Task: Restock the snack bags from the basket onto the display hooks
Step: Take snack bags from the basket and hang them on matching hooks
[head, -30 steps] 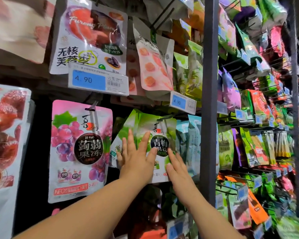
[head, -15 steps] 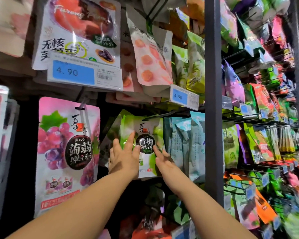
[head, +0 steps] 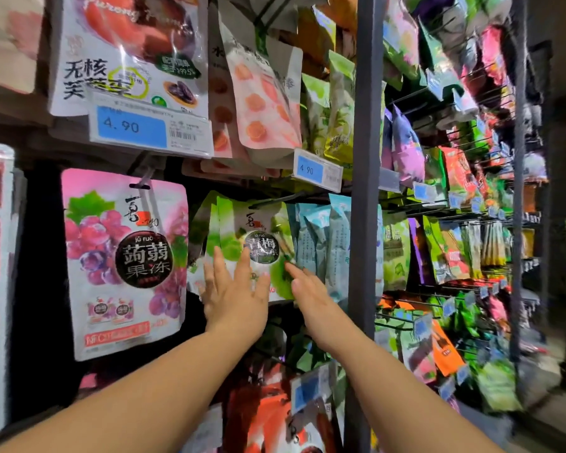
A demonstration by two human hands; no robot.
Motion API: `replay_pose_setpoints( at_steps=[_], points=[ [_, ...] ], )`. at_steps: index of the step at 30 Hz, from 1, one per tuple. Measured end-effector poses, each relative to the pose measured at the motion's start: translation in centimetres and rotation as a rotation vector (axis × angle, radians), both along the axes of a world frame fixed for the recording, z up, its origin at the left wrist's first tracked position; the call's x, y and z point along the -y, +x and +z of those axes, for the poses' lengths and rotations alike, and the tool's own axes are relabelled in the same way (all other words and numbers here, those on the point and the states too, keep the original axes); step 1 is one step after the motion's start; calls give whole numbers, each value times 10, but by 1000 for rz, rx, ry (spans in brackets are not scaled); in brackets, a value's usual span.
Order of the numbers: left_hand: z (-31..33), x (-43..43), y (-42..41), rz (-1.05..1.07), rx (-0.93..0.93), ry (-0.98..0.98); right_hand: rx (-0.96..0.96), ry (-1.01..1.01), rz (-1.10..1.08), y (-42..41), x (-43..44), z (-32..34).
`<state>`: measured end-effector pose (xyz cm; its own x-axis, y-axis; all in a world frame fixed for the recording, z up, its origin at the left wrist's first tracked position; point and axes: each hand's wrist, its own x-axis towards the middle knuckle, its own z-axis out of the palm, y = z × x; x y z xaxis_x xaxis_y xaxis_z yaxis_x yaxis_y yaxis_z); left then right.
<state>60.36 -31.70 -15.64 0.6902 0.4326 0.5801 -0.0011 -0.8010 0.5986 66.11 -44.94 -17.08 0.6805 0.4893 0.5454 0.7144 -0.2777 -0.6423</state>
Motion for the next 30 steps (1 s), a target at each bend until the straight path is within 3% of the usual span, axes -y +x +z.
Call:
replay_pose_setpoints(
  at_steps=[10, 15, 20, 25, 30],
  points=[
    [-90, 96, -46, -275, 0, -34, -3, 121, -223, -89, 107, -52],
    [-184, 165, -74, -510, -251, -45, -135, -49, -376, -124, 193, -121],
    [-260, 212, -93, -657, -509, 64, -222, -267, -542, -153, 270, -180],
    [-289, 227, -108, -744, -615, 402, -315, -552, -533, -172, 319, -222],
    [-293, 228, -110, -748, -649, 551, -184, -851, -530, -176, 335, -236]
  ],
)
